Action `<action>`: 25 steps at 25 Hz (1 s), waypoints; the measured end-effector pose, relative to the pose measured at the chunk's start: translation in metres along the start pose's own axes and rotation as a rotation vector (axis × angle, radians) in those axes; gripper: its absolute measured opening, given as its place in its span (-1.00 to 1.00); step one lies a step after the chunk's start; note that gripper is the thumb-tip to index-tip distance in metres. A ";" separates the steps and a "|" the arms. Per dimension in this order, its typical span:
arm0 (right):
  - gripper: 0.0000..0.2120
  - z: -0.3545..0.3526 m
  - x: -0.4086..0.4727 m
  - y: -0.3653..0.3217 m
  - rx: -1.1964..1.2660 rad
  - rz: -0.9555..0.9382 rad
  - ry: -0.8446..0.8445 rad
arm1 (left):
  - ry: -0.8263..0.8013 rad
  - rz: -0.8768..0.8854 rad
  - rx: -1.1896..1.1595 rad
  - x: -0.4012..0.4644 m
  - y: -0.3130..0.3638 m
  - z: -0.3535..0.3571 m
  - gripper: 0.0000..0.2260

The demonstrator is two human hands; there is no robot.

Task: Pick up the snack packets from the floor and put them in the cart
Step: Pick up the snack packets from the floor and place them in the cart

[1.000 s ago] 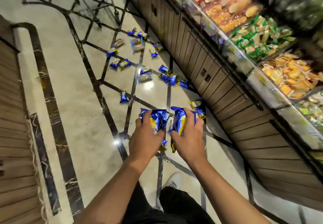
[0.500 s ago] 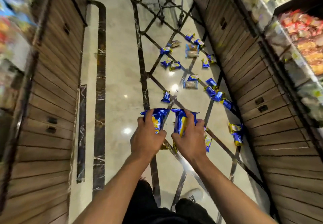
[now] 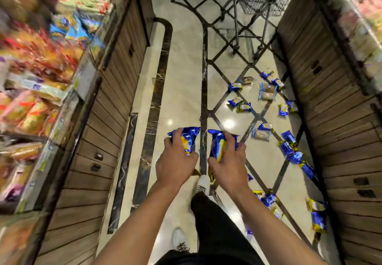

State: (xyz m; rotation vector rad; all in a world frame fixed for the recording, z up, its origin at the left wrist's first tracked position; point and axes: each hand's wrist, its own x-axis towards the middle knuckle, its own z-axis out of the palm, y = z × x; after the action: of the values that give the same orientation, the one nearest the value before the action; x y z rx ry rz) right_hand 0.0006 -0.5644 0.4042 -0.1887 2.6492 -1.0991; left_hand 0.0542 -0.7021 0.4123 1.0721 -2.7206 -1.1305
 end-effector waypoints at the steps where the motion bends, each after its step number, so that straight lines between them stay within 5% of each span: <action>1: -0.21 0.002 0.006 -0.005 -0.015 -0.008 -0.003 | -0.007 0.004 0.006 0.006 0.001 -0.003 -0.37; 12: -0.20 0.008 0.280 -0.105 -0.025 -0.152 -0.103 | 0.095 -0.077 -0.044 0.253 0.091 -0.032 -0.36; 25: -0.21 0.050 0.550 -0.202 -0.079 -0.089 -0.076 | 0.061 -0.031 -0.038 0.551 0.155 -0.052 -0.35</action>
State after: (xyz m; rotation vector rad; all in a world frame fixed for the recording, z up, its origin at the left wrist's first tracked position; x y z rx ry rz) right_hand -0.5075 -0.8615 0.4074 -0.3598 2.6410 -0.9935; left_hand -0.4463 -0.9848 0.4151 1.1286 -2.6343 -1.1297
